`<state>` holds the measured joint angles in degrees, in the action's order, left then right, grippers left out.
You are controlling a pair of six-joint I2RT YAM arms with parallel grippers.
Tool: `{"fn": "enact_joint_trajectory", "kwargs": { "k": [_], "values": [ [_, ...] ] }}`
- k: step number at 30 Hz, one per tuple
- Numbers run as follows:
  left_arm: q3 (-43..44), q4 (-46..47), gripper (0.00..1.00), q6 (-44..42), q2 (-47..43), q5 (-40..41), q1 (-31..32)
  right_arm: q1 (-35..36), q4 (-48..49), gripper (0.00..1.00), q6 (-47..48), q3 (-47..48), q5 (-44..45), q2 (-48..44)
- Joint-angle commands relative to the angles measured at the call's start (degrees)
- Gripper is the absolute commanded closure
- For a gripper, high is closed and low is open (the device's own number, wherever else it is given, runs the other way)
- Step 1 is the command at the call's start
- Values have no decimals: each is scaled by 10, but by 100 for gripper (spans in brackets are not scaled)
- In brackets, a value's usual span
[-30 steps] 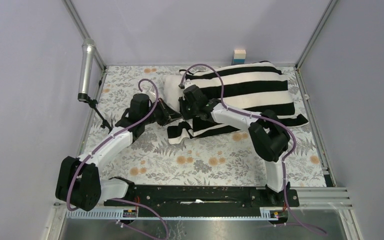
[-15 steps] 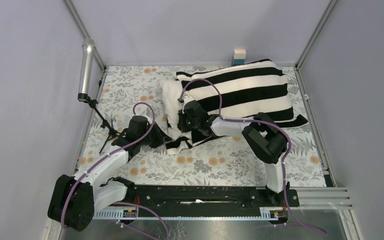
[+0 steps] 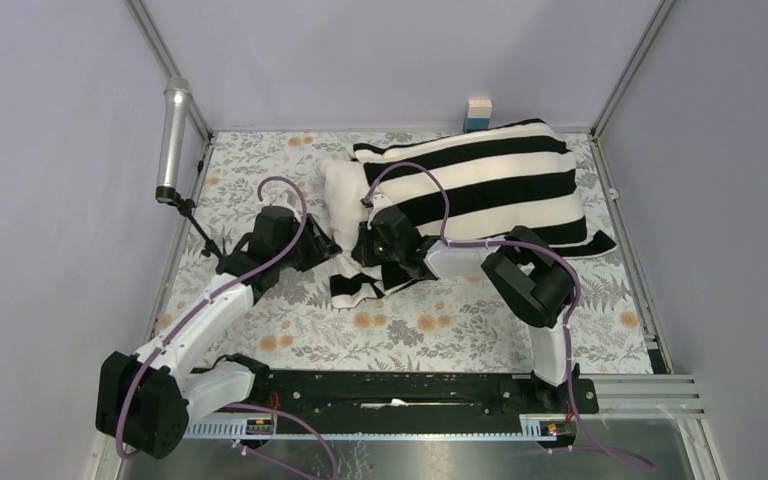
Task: Put the pillow into the pillowcase
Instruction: Stuff the pillow into the pillowcase.
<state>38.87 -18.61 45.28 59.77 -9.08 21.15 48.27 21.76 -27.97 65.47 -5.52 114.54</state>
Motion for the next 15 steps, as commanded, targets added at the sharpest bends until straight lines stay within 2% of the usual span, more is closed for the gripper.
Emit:
{"fn": "enact_joint_trajectory", "kwargs": {
  "k": [1,10,11,13,15],
  "values": [
    [44,-7,58,-18,57,79,3,-5,-95,100,-42,-35,13,30],
    [28,114,53,10,165,83,36,-5,-114,100,-40,-19,15,10],
    [24,123,54,13,171,82,36,-6,-115,100,-39,-18,17,8],
    [18,123,66,16,181,85,36,-6,-118,100,-38,-20,25,1],
    [2,119,70,19,178,103,37,-5,-127,100,-32,-18,33,-4]
  ]
}}
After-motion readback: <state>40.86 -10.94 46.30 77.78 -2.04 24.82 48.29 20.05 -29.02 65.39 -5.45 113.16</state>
